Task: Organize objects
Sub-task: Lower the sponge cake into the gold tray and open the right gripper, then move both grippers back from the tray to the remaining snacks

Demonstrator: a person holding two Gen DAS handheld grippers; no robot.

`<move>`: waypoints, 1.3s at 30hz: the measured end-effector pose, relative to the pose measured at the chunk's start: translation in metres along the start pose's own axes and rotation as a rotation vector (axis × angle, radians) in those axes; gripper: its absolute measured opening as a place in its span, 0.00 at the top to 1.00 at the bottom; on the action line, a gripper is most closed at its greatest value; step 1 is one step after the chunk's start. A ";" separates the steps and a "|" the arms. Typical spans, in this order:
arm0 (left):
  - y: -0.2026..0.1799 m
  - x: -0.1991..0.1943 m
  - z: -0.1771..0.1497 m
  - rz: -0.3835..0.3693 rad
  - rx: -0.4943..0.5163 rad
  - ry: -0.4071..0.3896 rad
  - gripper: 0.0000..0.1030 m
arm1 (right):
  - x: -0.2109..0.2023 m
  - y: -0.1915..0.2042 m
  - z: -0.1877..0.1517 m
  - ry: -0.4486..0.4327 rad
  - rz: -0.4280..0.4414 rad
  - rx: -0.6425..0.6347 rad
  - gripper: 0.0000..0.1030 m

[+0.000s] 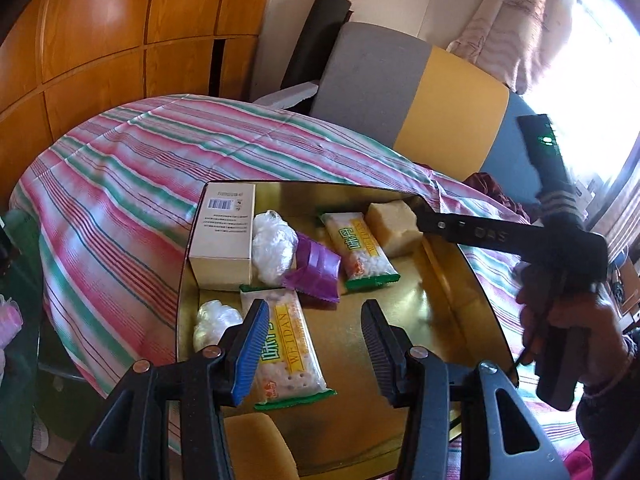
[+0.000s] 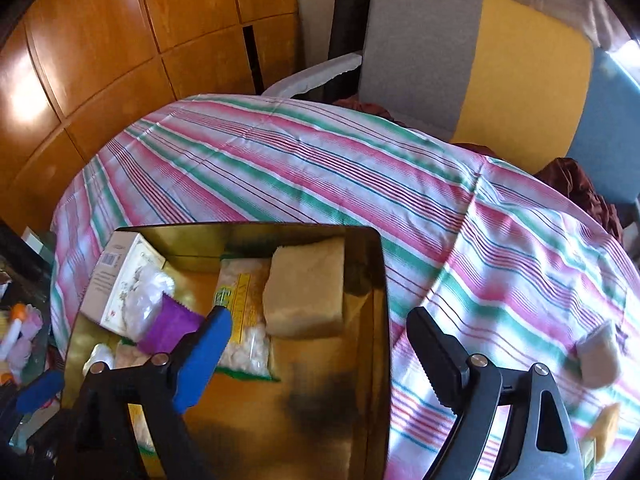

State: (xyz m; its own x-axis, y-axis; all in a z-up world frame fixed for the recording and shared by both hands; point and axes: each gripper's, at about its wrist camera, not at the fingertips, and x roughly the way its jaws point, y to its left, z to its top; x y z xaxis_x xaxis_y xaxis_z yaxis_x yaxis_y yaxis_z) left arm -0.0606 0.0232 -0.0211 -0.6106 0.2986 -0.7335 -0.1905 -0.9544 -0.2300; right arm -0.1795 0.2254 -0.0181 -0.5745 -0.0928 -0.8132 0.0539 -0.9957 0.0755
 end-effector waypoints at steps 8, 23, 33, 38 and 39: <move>-0.018 -0.010 0.000 0.006 0.060 -0.018 0.53 | -0.046 -0.024 -0.032 -0.069 0.005 0.053 0.10; -0.080 -0.018 -0.005 -0.030 0.221 -0.022 0.53 | -0.117 -0.167 -0.110 -0.111 -0.176 0.305 0.09; -0.134 -0.005 -0.010 -0.055 0.338 0.007 0.53 | -0.149 -0.285 -0.165 -0.139 -0.361 0.552 0.07; -0.164 0.005 -0.013 -0.068 0.397 0.023 0.53 | -0.143 -0.332 -0.201 -0.099 -0.403 0.773 0.07; -0.172 0.008 -0.014 -0.073 0.409 0.028 0.53 | -0.142 -0.337 -0.203 -0.088 -0.408 0.797 0.07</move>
State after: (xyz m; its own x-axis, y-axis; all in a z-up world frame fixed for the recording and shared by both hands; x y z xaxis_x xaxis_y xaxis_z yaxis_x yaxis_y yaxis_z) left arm -0.0223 0.1894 0.0037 -0.5637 0.3604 -0.7432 -0.5258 -0.8505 -0.0136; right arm 0.0498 0.5742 -0.0453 -0.4874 0.3006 -0.8198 -0.7315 -0.6533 0.1953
